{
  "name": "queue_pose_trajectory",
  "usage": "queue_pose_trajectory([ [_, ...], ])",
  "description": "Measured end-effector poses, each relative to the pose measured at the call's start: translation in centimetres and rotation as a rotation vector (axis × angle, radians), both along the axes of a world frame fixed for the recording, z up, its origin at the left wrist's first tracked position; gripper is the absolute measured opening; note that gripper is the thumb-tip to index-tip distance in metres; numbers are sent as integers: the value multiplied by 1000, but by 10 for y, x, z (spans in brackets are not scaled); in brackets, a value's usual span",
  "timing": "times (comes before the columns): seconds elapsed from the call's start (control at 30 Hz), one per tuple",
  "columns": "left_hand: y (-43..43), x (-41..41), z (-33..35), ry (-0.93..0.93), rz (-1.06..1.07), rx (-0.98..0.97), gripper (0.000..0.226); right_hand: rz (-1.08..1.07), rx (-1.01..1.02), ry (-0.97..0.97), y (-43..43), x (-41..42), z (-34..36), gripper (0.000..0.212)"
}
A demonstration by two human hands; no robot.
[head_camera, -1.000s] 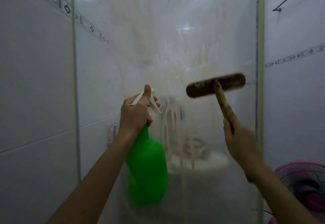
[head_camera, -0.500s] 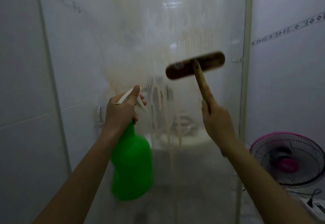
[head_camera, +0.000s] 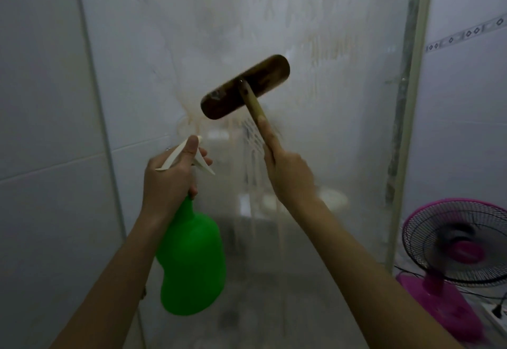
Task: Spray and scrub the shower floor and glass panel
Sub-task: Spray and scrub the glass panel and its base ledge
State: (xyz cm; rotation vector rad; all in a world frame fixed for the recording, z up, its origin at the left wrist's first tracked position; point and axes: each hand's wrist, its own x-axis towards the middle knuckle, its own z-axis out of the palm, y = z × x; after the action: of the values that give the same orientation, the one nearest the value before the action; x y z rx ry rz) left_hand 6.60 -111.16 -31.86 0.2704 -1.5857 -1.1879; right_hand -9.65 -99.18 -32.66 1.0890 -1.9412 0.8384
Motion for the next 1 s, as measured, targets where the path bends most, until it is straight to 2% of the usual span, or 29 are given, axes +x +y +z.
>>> queue_pose_trajectory([
  [0.07, -4, 7, -3, 16, 21, -1, 30, 0, -31, -12, 2, 2, -15, 58],
  [0.17, -14, 19, -4, 37, 26, 15, 38, 1, -9, -167, 41, 10, -100, 70],
  [0.23, -23, 29, -4, 58, 30, 35, 37, 23, 38, -241, 45, 18, -123, 76],
  [0.33, -36, 41, -3, 63, 58, 55, 29, 31, -6, -39, -8, 23, -66, 71],
  [0.43, -45, 50, -5, 38, 101, 31, 33, 88, 99, 26, -57, 29, -13, 61],
  [0.5, -49, 55, -5, 51, 102, 33, 34, 96, 74, -3, -53, 33, -29, 62],
  [0.63, -59, 67, -6, 65, 85, 43, 37, 140, 69, -138, -9, 42, -114, 73],
  [0.7, -63, 71, -6, 69, 92, 49, 32, 158, 83, -73, -30, 41, -101, 76],
  [0.8, -66, 75, -6, 69, 114, 40, 27, 145, 119, 56, -95, 54, -22, 68],
  [0.87, -66, 77, -9, 60, 137, 37, 27, 176, 160, 67, -118, 55, 3, 65],
  [0.93, -67, 79, -10, 80, 147, 49, 29, 148, 157, 31, -104, 52, -18, 69],
  [1.0, -68, 81, -13, 98, 146, 59, 33, 132, 128, -23, -63, 48, -67, 77],
])
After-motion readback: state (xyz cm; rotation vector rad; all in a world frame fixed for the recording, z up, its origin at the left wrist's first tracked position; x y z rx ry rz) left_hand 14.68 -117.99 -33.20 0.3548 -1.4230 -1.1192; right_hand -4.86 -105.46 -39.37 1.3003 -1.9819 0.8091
